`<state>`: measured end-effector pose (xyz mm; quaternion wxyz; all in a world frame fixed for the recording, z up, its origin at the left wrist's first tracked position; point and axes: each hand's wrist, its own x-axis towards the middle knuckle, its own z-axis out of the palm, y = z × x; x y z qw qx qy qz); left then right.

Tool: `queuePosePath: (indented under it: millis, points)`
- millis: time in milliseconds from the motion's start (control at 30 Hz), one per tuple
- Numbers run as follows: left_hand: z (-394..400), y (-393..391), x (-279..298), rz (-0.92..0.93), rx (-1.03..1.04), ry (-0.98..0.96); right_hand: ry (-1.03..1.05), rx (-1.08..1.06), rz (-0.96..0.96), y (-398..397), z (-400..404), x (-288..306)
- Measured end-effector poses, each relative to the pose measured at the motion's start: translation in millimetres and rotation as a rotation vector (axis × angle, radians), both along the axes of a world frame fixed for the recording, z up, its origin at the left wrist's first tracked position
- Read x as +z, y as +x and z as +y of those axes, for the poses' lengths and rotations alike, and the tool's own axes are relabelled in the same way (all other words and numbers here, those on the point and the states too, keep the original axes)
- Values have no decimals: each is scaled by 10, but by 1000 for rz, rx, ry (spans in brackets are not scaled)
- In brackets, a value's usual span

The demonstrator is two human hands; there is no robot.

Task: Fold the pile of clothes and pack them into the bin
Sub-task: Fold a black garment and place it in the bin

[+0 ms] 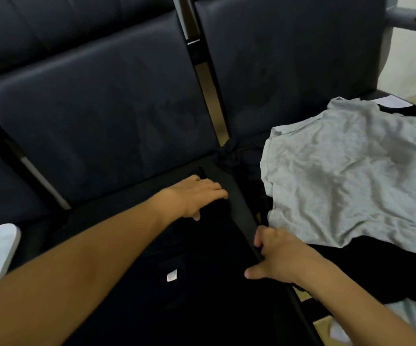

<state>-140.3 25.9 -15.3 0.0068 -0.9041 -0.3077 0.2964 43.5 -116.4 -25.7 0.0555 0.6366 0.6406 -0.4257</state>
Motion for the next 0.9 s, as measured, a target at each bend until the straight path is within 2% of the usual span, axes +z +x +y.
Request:
queuePosePath:
  millis: [167,233,300,367,433,567,633,733,900]
  points:
    - [181,25,-110,83,-70,5,-79,298,-259,-304,-72,-25]
    - [199,-112,-98,41,-11,-39,-64,366,-317,-390,-105,-43]
    - [190,-312,-70,-56,94,-109,-27,391,-286,-416,-124,-27]
    - [151,-541,-4,-209,238,-194,18,354,-182,-350,-146,-5]
    - [81,-754,130,-347,345,-229,75,232,1,-188,-133,-12]
    - [-177,-1226,539,-541,476,-136,187,-34,557,21,-37,26]
    - [-339,-1472,757,-638,543,-61,308,-111,658,13,3,125]
    - [-699,-1874,1142,-722,592,25,477,-34,599,-142,41,372]
    - [-1448,-2472,1774,-668,621,121,631,298,149,-437,-92,890]
